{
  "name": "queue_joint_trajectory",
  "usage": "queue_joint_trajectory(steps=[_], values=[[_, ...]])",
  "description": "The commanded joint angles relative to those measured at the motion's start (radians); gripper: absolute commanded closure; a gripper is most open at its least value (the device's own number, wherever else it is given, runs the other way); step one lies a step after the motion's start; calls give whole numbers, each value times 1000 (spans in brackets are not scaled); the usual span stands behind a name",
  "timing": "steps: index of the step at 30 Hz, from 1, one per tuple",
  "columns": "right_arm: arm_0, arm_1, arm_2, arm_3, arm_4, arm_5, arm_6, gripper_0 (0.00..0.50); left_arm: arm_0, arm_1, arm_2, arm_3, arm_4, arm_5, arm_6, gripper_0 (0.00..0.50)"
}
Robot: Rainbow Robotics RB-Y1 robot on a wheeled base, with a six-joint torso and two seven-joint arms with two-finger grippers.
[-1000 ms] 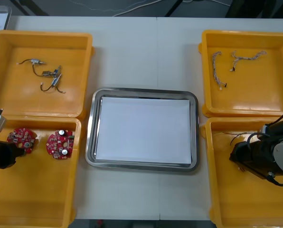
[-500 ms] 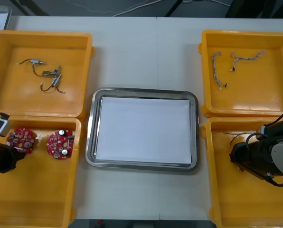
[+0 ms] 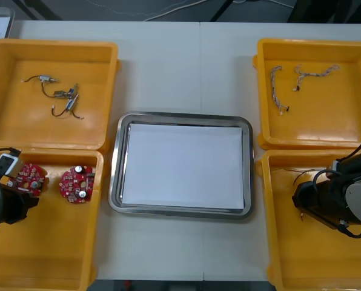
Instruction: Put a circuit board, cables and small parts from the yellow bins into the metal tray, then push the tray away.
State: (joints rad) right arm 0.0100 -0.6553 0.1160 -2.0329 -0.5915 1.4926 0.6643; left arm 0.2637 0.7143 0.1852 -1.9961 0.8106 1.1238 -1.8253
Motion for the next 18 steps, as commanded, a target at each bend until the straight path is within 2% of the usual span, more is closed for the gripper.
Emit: queue_joint_trajectory(steps=[1,14,18], values=[[-19,17,7,-24,-2,17,51,500,22,-13,-18,-6,-30,-12,28,6],[-30,17,-113,-198,-50,267,69,500,9,-13,-46,-6,-68,-19,60,136],[-22,17,-134,-240,-64,330,61,500,5,-13,-50,-6,-71,-22,67,137]])
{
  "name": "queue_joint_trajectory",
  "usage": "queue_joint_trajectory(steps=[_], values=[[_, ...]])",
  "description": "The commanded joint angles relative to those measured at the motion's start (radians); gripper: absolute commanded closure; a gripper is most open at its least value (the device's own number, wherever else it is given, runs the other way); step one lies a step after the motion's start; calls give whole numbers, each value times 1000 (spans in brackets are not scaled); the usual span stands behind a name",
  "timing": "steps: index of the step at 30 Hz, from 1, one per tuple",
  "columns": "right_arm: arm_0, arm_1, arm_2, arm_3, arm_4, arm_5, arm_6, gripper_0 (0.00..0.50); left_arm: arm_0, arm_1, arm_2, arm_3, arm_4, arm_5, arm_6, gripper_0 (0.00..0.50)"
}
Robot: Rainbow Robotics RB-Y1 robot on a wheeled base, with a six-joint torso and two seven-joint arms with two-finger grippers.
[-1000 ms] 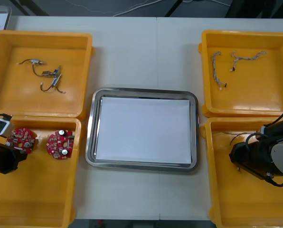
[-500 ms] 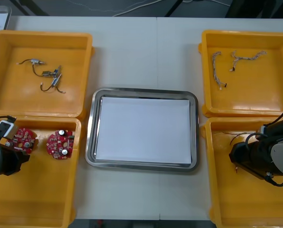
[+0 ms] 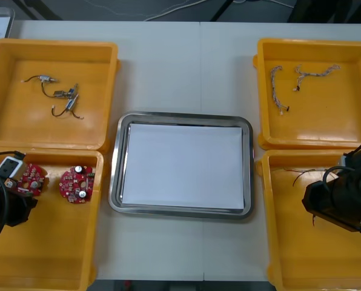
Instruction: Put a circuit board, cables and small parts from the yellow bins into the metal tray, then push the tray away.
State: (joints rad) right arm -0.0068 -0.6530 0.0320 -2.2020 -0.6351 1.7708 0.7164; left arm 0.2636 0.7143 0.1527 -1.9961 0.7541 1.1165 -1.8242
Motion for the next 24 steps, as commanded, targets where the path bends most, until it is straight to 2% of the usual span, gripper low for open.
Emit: queue_joint_trajectory(steps=[1,8,11,15,22,24], values=[[2,15,-58,-85,-24,70,8,500,3,-13,-19,-6,-15,-15,68,137],[93,26,-107,-159,-52,84,18,500,-14,-26,-18,-6,-29,-18,80,135],[136,38,-123,-197,-58,84,17,500,-20,-30,-18,-6,-33,-18,83,159],[189,55,-141,-243,-67,84,15,500,-21,-32,-18,-6,-35,-27,91,160],[260,64,-150,-263,-69,64,18,500,-26,-32,-18,-6,-36,-41,98,160],[275,62,-150,-263,-69,50,20,500,-27,-32,-18,-6,-36,-43,100,186]])
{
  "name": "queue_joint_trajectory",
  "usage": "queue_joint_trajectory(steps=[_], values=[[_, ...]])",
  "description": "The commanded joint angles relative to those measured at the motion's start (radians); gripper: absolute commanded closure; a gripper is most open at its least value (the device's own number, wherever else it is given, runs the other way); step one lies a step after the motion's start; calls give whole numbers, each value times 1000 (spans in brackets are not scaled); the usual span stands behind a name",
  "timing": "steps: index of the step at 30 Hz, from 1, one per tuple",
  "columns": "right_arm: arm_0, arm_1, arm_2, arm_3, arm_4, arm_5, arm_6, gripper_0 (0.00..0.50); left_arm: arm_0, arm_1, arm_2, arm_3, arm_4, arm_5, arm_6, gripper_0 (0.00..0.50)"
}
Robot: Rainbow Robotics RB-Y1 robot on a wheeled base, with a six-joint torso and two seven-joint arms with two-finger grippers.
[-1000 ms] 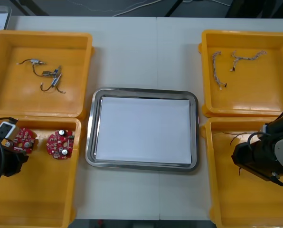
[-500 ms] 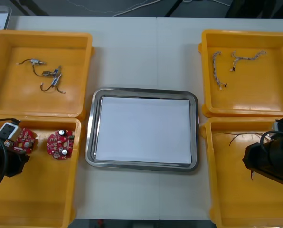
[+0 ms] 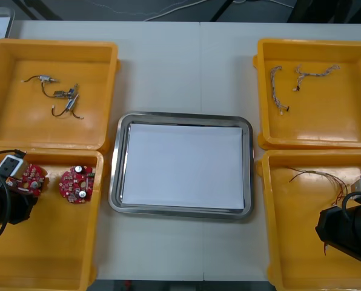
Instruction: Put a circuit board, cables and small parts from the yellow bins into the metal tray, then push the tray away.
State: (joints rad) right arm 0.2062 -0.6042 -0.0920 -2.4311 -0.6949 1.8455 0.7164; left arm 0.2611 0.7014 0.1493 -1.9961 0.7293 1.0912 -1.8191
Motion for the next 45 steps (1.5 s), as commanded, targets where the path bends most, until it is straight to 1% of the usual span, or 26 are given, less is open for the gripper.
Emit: queue_joint_trajectory(steps=[1,2,3,4,10,11,13,14,15,16,17,18,23,28,31,34,41,45], values=[[73,14,-26,-36,-9,-35,20,500,-26,-19,-14,-6,-13,-19,96,251],[82,14,-26,-34,-9,-45,20,500,-28,-20,-16,-6,-14,-19,98,331],[90,15,-26,-34,-8,-54,20,500,-28,-23,-14,-6,-16,-19,100,445],[94,14,-26,-34,-6,-58,20,500,-28,-25,-14,-6,-14,-19,100,497],[107,14,-26,-33,-5,-66,20,500,-26,-25,-14,-6,-18,-20,106,500],[107,12,-26,-31,-3,-66,20,490,-26,-25,-13,-6,-19,-20,106,500],[104,12,-26,-29,-1,-66,20,417,-26,-25,-5,-6,-21,-20,104,500],[102,11,-26,-29,-1,-65,20,300,-26,-25,-1,-6,-25,-20,103,500],[102,11,-26,-29,0,-65,18,164,-28,-23,9,-6,-28,-17,98,500],[102,11,-26,-29,0,-65,18,99,-28,-25,10,-6,-31,-14,96,500],[101,11,-26,-29,-1,-65,15,21,-29,-23,19,-6,-33,-5,93,500],[98,11,-26,-29,-3,-65,15,0,-31,-23,26,-7,-36,4,92,500],[75,-2,-29,-29,-9,-54,12,0,-29,-8,39,-10,-51,7,78,500],[4,-5,-54,-19,-9,-8,1,0,-26,4,53,-18,-53,24,73,500],[-56,-5,-66,20,-11,24,-8,0,-22,4,95,-55,-37,108,73,500],[-120,-5,-75,92,-15,34,-14,0,-2,3,153,-130,-28,211,78,500],[-203,-2,-84,188,-23,34,-45,0,7,4,237,-220,5,369,103,500],[-226,1,-86,211,-28,32,-130,0,-14,6,285,-270,36,475,146,500]])
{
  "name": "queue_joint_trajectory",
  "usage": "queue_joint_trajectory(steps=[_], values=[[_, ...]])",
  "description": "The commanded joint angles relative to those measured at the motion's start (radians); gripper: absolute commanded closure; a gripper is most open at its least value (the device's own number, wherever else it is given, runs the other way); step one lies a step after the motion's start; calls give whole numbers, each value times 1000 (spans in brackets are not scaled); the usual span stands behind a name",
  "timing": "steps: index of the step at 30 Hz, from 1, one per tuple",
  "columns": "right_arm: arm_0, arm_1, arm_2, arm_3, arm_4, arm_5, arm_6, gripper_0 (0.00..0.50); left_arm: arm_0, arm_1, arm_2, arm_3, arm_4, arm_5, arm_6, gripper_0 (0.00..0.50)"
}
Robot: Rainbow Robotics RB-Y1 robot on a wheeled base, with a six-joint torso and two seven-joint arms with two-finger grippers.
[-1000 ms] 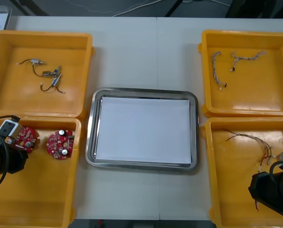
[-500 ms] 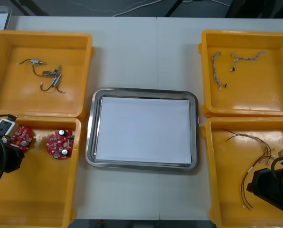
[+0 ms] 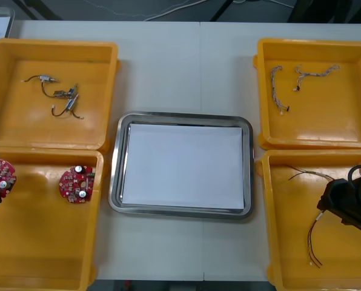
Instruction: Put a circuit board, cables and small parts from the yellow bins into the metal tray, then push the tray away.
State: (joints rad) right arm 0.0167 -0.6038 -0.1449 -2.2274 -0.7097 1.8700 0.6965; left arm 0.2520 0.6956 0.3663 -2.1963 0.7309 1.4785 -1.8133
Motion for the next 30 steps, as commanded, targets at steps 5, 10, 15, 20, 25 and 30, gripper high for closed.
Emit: queue_joint_trajectory(steps=[5,10,15,20,25,30], values=[[-40,4,-33,8,-14,5,-210,0,-45,22,112,-128,110,227,210,500],[-40,4,-21,17,-11,6,-299,0,-122,36,95,-165,125,344,322,500],[-34,6,7,55,3,-23,-295,0,-195,56,42,-166,131,408,402,500],[-4,12,22,74,7,-84,-284,0,-264,87,-29,-166,147,418,494,500],[34,12,54,74,33,-153,-282,0,-349,127,-104,-146,228,418,626,500],[65,12,82,74,55,-204,-282,0,-379,173,-155,-175,288,410,724,500]])
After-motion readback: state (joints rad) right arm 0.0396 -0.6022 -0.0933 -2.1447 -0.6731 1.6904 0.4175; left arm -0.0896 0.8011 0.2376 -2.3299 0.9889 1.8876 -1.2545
